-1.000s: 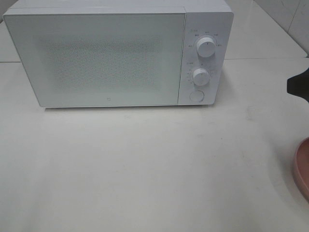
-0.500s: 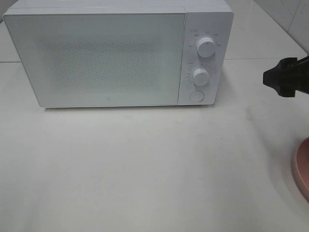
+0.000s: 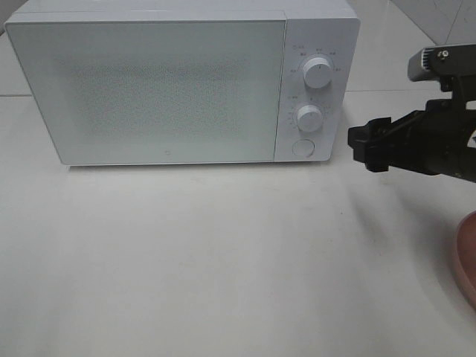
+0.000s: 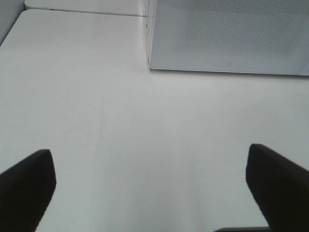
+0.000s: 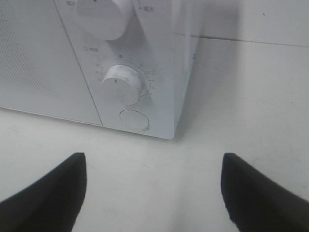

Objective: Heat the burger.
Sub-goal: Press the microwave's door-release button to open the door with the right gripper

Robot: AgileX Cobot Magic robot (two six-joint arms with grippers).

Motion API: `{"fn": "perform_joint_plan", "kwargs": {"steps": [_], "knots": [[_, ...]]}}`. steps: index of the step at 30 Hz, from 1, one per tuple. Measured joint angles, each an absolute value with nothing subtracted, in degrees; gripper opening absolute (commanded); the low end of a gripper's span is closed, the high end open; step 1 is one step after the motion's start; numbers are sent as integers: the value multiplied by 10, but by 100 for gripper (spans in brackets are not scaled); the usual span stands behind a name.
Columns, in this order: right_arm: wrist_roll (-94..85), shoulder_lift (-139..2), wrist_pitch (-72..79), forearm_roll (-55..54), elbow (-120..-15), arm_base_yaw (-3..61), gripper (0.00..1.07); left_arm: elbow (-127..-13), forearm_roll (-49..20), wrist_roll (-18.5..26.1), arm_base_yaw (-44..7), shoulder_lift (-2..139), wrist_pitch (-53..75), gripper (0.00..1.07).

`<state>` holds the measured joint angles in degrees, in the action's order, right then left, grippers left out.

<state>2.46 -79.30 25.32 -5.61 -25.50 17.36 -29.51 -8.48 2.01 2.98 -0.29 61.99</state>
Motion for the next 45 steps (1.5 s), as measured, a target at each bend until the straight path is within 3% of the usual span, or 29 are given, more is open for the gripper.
{"fn": "perform_joint_plan", "kwargs": {"steps": [11,20,34,42,45], "knots": [[-141,-905,500,-282,-236,316,75,-295,-85,20,30,-3,620,100],[-156,-971,626,-440,-237,400,75,-295,-85,20,30,-3,620,100],[-88,-994,642,-454,-237,417,73,-295,-85,20,30,-3,620,100],[61,-994,643,-454,-237,417,59,-295,-85,20,30,-3,620,100],[218,-994,643,-454,-237,417,47,-295,-85,20,30,-3,620,100]]}}
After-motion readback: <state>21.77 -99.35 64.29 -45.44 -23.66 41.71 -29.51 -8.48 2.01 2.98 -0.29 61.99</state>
